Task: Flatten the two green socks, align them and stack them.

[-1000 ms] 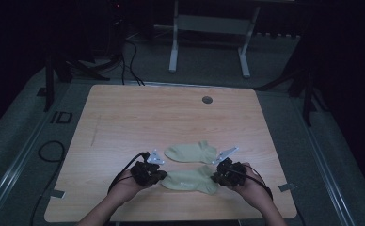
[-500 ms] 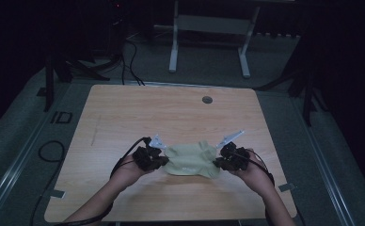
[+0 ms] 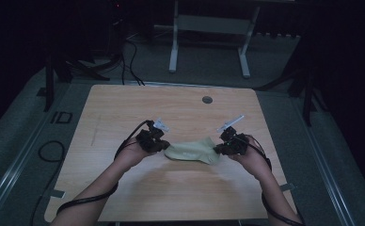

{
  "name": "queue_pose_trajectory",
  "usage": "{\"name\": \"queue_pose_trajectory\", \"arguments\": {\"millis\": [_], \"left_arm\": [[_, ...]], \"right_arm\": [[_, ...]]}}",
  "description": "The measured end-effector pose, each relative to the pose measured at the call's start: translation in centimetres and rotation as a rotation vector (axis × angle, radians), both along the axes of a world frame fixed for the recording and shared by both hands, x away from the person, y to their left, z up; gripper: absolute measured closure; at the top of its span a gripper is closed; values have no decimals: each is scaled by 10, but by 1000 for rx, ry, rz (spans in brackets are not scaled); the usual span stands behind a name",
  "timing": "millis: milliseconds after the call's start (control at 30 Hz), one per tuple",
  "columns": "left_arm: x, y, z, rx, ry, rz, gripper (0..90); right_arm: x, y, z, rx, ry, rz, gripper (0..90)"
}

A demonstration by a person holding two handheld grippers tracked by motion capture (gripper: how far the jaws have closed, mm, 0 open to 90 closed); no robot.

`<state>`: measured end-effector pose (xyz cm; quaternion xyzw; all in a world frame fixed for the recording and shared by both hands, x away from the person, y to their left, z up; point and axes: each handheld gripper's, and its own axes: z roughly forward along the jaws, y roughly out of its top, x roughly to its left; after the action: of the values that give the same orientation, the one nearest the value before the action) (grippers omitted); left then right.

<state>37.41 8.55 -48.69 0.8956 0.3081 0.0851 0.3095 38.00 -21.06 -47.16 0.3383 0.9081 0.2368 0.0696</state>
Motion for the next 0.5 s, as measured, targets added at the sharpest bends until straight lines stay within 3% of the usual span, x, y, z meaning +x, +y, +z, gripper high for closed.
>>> {"name": "queue_pose_trajectory", "arguments": {"millis": [200, 500], "left_arm": [[16, -2, -14, 18, 35, 10, 873], [24, -10, -34, 43, 73, 5, 872]], "right_arm": [[20, 4, -13, -27, 39, -18, 835], [37, 4, -37, -66, 102, -41, 833]]}}
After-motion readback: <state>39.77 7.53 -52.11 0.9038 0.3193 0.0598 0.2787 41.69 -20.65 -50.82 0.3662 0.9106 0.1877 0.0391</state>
